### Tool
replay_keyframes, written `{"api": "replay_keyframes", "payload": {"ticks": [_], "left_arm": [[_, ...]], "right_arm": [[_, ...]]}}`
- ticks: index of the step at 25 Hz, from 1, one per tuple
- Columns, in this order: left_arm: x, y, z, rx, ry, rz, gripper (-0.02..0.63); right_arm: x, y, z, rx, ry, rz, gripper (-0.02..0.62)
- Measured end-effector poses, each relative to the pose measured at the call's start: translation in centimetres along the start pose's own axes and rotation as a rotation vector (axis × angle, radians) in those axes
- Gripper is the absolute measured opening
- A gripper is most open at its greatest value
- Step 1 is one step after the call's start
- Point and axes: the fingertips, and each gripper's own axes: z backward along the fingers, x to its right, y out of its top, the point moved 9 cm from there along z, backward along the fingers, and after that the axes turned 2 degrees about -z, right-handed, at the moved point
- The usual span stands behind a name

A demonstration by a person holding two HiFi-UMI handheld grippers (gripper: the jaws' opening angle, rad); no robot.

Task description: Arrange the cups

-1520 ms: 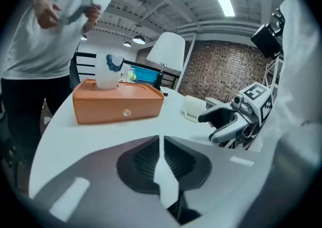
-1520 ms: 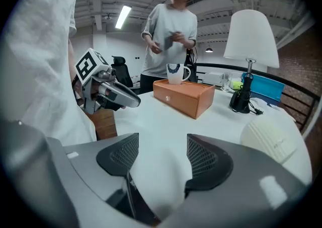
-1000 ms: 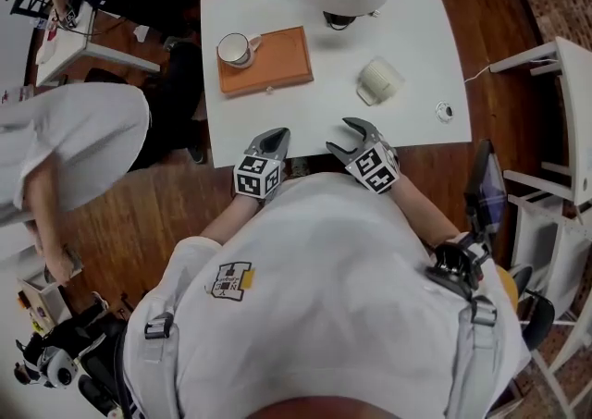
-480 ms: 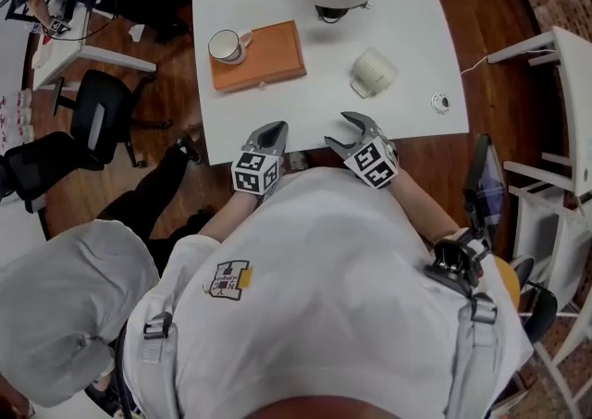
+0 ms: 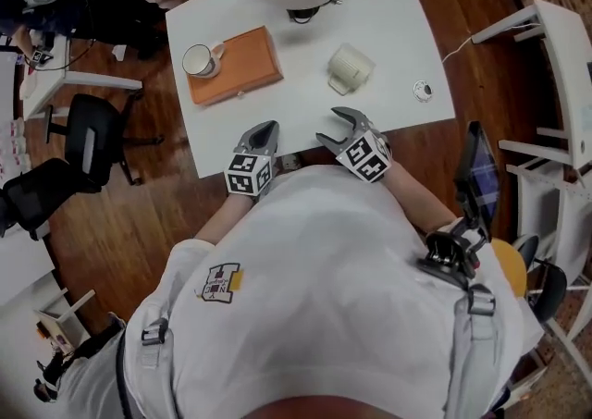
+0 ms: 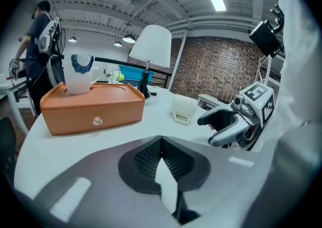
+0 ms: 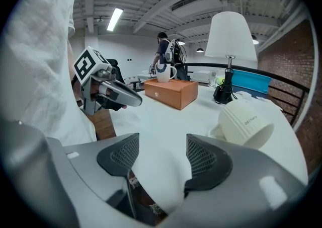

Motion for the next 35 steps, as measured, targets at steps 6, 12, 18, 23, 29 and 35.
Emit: {"api": "replay_keyframes", "payload": {"ticks": [6, 12, 18, 23, 29, 35], "left_arm": [[0.5, 0.8, -1.1, 0.000, -0.014, -0.010, 0.008], [0.2, 1.1, -1.3, -0.005, -0.014, -0.016, 0.007], [0.0, 1.0, -0.8, -0.001, -0.014, -0.008, 0.007], [0.0, 1.1, -0.6, 0.030, -0.044, 0.018, 0.006], [-0.1, 0.9, -0.1, 0.026, -0.034, 0.006, 0.005], [-0.5, 0.7, 0.1, 0.002, -0.013, -0.012, 0.005]], "right_arm": [[1.1, -0.1, 0.4, 0.004, -0.009, -0.001, 0.293], [1.5, 0.1, 0.2, 0.006, -0.008, 0.009, 0.293], [1.3, 0.5, 0.0, 0.006, -0.002, 0.017, 0.293], [1.2, 0.7, -0.2, 0.005, 0.003, 0.028, 0.293], [0.9, 1.0, -0.4, 0.005, 0.005, 0.038, 0.291], [0.9, 1.4, -0.7, 0.006, 0.008, 0.048, 0.291]]}}
